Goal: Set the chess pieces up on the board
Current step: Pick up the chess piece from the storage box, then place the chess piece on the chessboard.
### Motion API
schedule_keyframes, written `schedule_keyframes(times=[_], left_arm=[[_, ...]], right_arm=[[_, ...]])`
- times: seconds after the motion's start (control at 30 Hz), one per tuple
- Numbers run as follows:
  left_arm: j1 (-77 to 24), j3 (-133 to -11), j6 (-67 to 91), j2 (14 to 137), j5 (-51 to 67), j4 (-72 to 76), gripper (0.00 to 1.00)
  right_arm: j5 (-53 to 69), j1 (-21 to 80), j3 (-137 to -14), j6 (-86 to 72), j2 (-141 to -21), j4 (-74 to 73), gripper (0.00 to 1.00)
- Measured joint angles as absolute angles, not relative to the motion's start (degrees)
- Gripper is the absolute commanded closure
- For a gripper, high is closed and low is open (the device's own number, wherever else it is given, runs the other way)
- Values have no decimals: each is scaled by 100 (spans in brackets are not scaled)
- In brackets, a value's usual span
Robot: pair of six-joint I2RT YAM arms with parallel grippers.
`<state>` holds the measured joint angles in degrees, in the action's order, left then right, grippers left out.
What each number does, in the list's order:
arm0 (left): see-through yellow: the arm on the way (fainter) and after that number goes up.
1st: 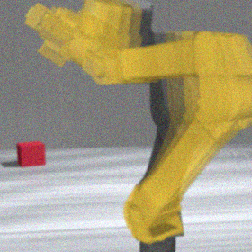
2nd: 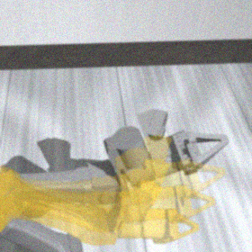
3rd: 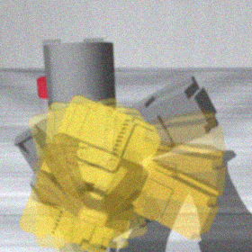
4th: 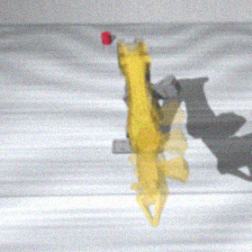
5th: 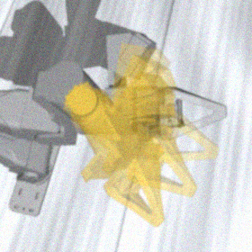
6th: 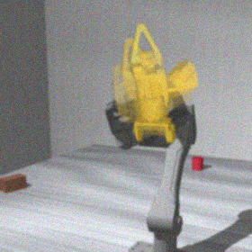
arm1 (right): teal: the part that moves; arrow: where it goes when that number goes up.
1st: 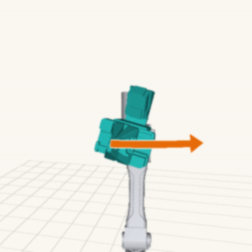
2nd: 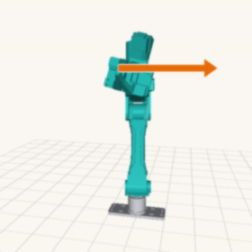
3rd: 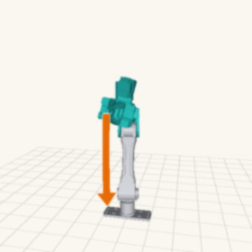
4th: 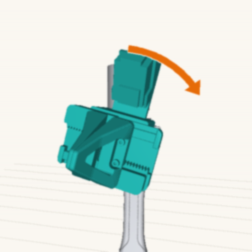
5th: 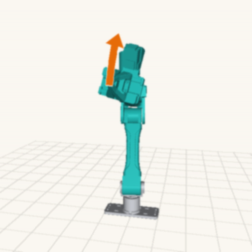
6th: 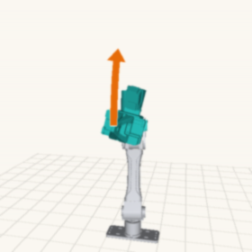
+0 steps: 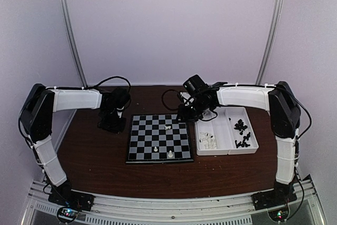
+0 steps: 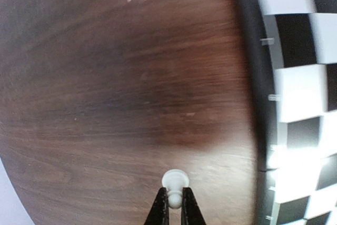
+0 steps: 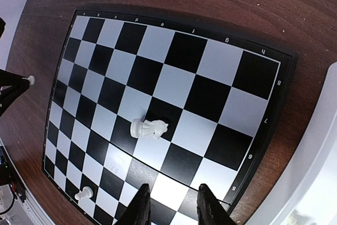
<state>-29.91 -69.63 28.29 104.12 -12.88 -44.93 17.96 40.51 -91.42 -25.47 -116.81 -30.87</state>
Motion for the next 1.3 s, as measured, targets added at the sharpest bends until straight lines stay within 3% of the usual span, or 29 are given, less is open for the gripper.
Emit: schedule_keyframes(times=[0.63, 1.3], left_arm=[[-4440, -7129, 3120, 10042, -355, -4801, 100], [-4523, -6792, 3369, 10027, -167, -4792, 100]], right_arm=[[1686, 4051, -9384, -2373, -11799, -3282, 70], [1686, 4053, -9373, -2377, -11799, -3236, 70]])
